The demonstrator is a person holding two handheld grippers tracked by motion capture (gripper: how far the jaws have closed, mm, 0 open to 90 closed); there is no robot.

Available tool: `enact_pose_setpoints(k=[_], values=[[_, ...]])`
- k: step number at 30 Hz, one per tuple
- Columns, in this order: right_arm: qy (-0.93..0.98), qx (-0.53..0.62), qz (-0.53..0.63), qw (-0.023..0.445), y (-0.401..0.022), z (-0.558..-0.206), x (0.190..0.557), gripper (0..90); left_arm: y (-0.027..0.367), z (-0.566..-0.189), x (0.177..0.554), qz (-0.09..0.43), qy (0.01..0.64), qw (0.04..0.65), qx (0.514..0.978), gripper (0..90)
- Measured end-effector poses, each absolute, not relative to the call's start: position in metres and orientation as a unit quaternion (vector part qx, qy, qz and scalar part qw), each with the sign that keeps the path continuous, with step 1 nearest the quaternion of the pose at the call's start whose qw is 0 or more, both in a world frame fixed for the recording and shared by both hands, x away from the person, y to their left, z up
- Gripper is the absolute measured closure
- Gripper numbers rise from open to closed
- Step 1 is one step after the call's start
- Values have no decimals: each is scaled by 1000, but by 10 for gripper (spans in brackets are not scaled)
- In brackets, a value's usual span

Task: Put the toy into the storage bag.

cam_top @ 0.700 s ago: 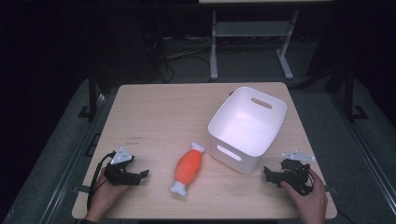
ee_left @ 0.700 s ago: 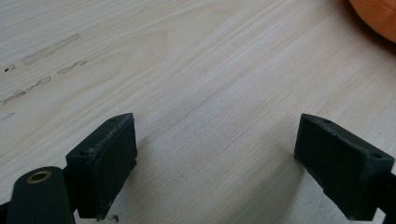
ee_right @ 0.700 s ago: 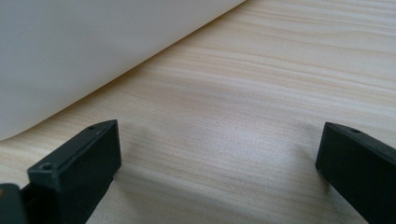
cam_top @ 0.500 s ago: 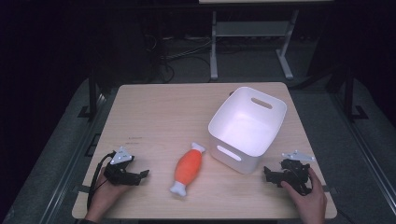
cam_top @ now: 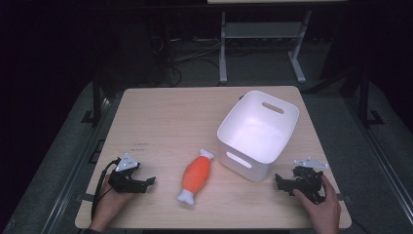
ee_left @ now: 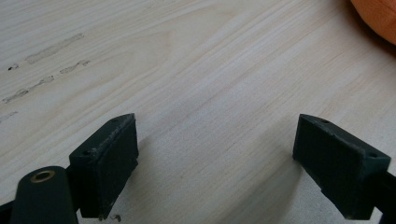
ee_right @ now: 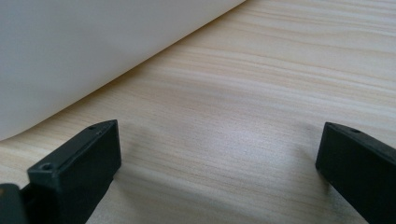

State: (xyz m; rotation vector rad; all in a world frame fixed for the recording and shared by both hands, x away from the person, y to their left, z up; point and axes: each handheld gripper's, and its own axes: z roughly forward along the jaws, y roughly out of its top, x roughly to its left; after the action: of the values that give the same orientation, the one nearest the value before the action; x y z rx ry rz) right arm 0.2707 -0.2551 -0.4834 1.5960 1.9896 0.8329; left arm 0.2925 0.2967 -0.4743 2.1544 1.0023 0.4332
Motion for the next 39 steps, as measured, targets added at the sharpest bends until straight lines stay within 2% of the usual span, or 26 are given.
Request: enact_pose_setpoints(k=[39], values=[[722, 579, 302, 227, -255, -483, 271, 0, 255, -432, 295, 131, 386, 380, 830, 134]])
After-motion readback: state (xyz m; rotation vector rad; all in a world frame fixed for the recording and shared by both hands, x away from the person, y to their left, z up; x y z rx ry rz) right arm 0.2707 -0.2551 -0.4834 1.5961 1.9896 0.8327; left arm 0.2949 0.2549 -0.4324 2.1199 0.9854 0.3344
